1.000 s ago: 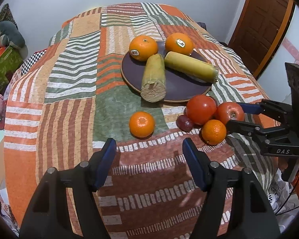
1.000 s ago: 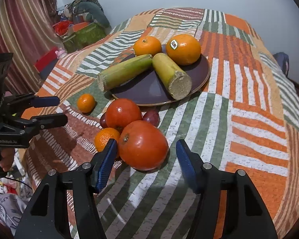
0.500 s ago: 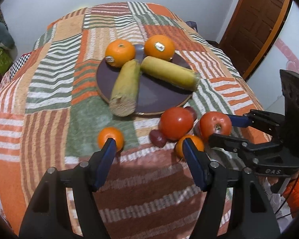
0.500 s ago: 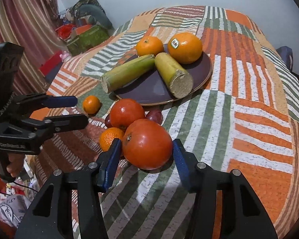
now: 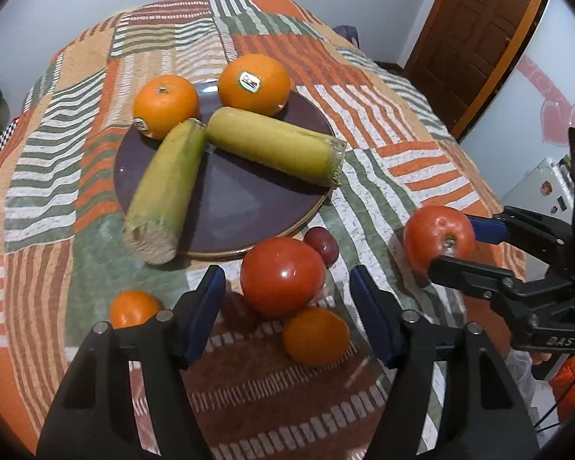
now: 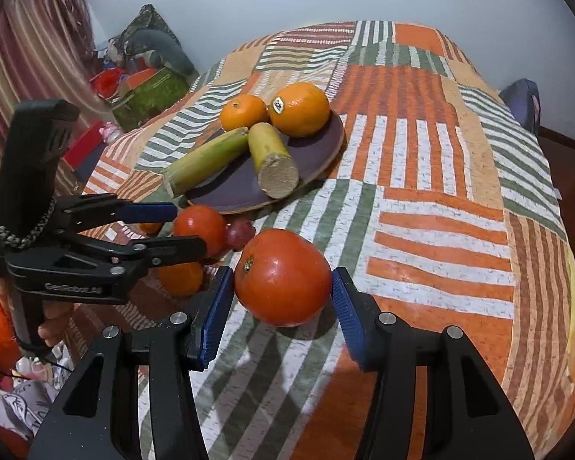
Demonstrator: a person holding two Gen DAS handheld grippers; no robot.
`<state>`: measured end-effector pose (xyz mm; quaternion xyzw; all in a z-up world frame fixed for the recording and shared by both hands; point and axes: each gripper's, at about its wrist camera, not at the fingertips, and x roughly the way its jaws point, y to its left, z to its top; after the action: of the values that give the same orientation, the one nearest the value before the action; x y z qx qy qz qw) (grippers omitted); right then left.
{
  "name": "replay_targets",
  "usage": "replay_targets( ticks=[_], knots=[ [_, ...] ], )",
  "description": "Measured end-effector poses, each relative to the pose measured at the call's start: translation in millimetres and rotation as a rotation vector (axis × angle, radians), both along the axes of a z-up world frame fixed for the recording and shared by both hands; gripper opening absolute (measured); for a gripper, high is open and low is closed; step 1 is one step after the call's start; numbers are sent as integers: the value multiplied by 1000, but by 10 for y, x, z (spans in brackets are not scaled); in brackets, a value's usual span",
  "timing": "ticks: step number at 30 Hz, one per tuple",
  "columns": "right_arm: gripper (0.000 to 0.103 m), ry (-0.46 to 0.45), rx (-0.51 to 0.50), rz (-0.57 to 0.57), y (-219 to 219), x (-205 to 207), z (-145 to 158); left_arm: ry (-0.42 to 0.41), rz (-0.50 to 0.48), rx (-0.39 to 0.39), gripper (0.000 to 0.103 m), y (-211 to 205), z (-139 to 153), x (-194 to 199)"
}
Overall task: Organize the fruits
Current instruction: 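Grasp the large tomato with the right tool while the left tool grasps another tomato, then carry both held tomatoes with both tools over the purple plate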
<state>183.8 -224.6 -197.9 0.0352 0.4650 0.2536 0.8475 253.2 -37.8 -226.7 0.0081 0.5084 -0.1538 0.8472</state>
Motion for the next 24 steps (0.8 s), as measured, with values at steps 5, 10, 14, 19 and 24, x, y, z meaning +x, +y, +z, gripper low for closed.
replay_targets(
  ticks=[5,10,14,19,24],
  knots=[
    [49,8,14,4,-12,3,-41,5,-23,43,51,-64,-80,61],
    [49,9,19,10,-19,9,-53,6,-30,60,51,-91,-128,61],
    [49,12,19,5,-28,15,-59,12,-29,55,49,-86,-135,91],
    [49,6,11,-5,-49,18,-32,24,-26,31,49,-40,-95,98],
    [49,-3,14,-15,-71,48,22,5,-20,15,49,41,26,47]
  ],
)
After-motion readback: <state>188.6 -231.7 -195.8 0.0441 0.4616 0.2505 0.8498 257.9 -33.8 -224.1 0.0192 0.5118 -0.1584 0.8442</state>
